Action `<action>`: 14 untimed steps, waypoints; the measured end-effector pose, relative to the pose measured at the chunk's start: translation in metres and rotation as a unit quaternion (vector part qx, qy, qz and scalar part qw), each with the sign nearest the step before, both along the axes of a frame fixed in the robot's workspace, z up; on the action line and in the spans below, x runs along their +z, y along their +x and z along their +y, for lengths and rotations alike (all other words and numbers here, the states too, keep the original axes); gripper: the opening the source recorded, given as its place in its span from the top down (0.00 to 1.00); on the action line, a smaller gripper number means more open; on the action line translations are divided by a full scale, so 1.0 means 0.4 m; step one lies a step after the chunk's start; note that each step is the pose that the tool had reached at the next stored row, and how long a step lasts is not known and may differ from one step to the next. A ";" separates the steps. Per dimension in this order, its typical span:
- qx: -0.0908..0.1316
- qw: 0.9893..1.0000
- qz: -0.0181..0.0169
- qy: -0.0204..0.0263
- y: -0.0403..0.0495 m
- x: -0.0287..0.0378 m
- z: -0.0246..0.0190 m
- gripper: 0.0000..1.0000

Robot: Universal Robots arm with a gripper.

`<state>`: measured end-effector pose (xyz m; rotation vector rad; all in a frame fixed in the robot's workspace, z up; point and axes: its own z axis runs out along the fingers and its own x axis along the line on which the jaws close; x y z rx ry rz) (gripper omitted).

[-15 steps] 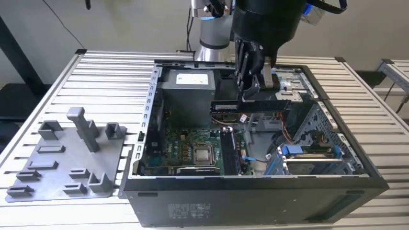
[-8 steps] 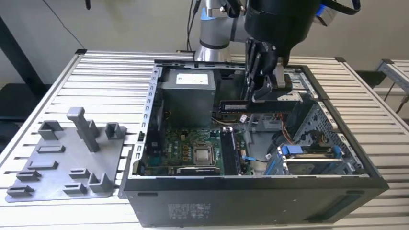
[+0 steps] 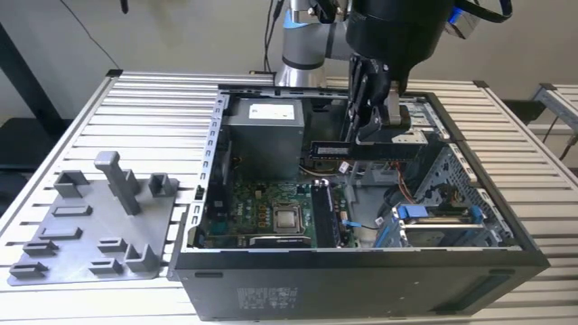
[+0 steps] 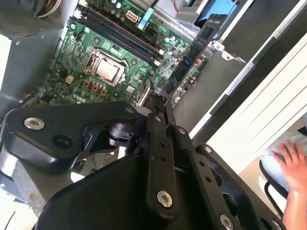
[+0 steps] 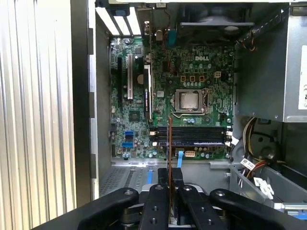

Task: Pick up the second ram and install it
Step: 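Pick up the second ram and move it above second insertion slot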

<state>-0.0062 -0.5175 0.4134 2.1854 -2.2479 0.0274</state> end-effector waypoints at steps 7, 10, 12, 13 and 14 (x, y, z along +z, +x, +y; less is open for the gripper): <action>0.000 1.000 0.000 0.000 0.000 0.000 0.026 0.86; 0.000 1.000 0.000 0.000 0.000 0.000 0.050 0.86; 0.000 1.000 0.000 0.000 0.000 0.000 0.065 0.86; 0.000 1.000 0.000 0.000 0.000 0.000 0.073 0.86; 0.000 1.000 0.000 0.000 0.000 -0.001 0.080 0.86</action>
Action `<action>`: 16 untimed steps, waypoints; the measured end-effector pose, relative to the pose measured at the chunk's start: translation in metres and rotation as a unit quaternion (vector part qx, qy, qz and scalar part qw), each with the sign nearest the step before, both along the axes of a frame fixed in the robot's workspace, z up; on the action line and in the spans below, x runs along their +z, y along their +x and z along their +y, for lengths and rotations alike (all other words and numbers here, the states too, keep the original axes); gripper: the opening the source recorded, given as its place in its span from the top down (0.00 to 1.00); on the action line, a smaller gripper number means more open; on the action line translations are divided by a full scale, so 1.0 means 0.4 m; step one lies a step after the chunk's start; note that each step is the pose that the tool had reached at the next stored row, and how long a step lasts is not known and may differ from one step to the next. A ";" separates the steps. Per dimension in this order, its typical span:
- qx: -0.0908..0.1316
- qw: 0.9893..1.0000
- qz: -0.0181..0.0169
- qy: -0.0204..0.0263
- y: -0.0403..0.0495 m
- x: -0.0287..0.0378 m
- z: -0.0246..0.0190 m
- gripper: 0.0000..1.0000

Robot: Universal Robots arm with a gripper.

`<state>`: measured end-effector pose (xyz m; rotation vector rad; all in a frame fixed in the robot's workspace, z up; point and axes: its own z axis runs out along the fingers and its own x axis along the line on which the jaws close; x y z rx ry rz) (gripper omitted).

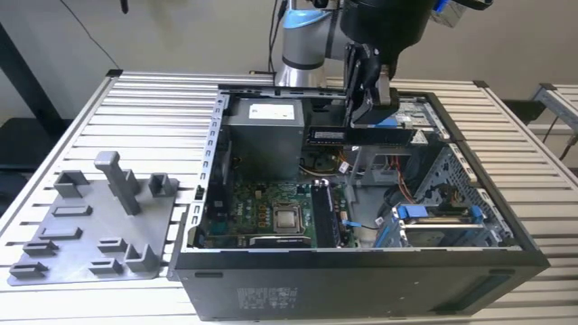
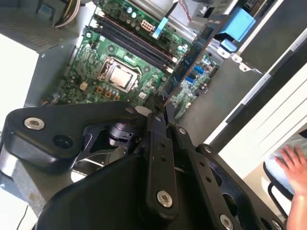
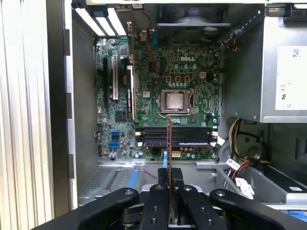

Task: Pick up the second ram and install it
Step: 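Pick up the second ram and move it above second insertion slot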

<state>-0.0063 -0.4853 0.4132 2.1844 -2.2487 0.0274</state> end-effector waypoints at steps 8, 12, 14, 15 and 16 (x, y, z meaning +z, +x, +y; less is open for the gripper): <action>0.000 1.000 0.000 0.000 0.000 -0.002 0.060 0.86; 0.000 1.000 0.000 0.000 0.000 -0.002 0.088 0.86; 0.000 1.000 0.000 0.000 0.000 -0.003 0.103 0.86; 0.000 1.000 0.000 0.000 0.000 -0.003 0.109 0.86; -0.001 1.000 0.000 0.000 0.000 -0.003 0.112 0.86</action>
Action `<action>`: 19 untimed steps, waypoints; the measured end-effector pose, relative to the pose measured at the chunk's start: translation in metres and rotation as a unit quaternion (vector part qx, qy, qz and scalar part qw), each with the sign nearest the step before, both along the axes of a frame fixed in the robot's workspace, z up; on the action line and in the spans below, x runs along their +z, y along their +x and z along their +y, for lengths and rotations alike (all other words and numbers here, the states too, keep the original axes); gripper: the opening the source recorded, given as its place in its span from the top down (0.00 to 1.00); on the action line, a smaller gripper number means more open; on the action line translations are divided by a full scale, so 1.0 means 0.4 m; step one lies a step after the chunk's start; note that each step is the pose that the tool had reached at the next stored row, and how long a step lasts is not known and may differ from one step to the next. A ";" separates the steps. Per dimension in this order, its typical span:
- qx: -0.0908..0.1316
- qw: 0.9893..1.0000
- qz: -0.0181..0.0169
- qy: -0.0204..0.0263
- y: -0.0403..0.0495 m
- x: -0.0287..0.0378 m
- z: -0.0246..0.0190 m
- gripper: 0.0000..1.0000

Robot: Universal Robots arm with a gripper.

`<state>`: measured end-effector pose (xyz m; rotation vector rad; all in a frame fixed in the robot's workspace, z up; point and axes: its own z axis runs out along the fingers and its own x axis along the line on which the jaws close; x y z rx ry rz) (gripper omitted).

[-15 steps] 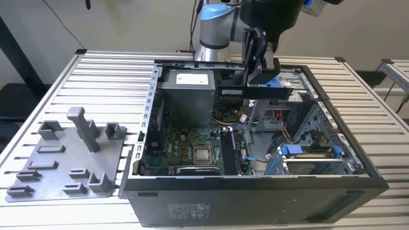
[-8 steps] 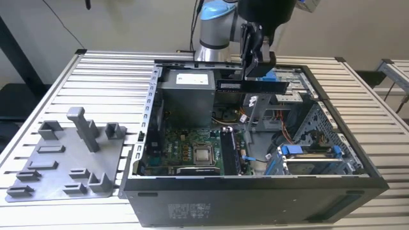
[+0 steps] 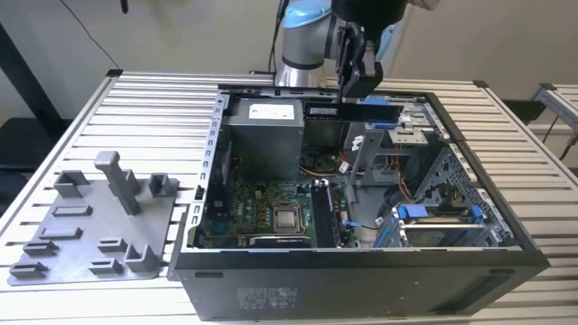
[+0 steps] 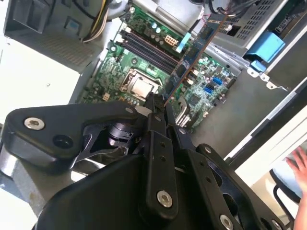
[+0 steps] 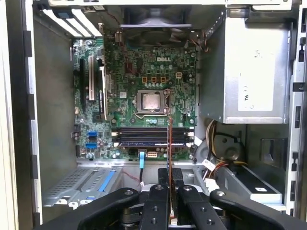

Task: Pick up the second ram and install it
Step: 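Pick up the second ram and move it above second insertion slot, then insert the second ram into the second slot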

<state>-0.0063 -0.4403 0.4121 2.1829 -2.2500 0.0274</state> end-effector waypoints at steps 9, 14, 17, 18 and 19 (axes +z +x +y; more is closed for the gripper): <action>0.000 1.000 0.000 0.000 0.000 0.000 0.003 0.86; 0.000 1.000 0.000 0.000 0.000 0.000 0.003 0.86; 0.000 1.000 0.000 0.000 0.000 0.000 0.003 0.86; 0.000 1.000 0.000 0.000 0.000 0.000 0.003 0.86; 0.000 1.000 0.000 0.000 0.000 0.000 0.003 0.86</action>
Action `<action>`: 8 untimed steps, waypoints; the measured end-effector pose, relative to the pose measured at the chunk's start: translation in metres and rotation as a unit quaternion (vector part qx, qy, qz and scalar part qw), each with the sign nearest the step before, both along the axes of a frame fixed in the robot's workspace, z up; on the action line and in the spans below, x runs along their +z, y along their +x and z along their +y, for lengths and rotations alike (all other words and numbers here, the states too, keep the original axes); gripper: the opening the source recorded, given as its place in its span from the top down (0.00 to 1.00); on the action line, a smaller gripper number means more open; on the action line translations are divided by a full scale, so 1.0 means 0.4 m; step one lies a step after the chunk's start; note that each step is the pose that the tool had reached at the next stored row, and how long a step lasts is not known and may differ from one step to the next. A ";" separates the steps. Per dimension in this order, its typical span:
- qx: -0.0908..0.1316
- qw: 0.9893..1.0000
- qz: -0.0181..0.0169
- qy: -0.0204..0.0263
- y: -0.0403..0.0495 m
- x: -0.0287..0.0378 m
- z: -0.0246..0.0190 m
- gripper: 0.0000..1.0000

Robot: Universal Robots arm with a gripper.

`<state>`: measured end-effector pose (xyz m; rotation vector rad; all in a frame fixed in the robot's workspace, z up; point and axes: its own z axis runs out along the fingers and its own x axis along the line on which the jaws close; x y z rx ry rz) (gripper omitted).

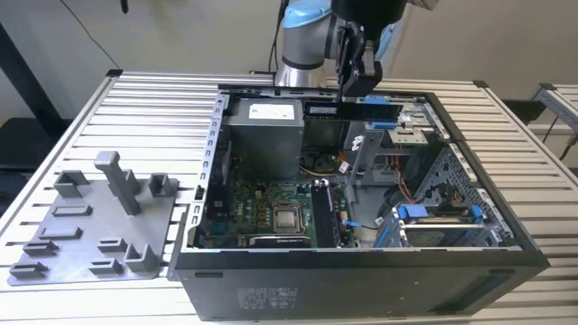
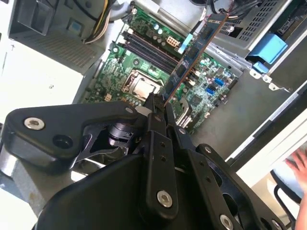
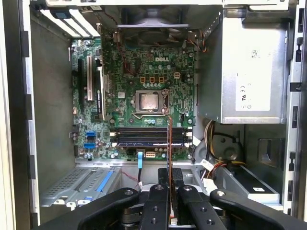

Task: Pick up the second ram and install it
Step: 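Insert the second ram into the second slot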

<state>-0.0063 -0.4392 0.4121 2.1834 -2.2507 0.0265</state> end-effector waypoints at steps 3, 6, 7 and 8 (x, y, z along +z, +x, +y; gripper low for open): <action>-0.011 1.000 0.000 0.000 0.000 0.000 0.000 0.86; -0.036 0.999 0.000 0.000 0.000 0.000 0.000 0.86; -0.044 0.999 0.000 0.000 0.000 -0.001 0.000 0.86; -0.051 0.999 0.000 0.000 0.000 -0.001 0.000 0.86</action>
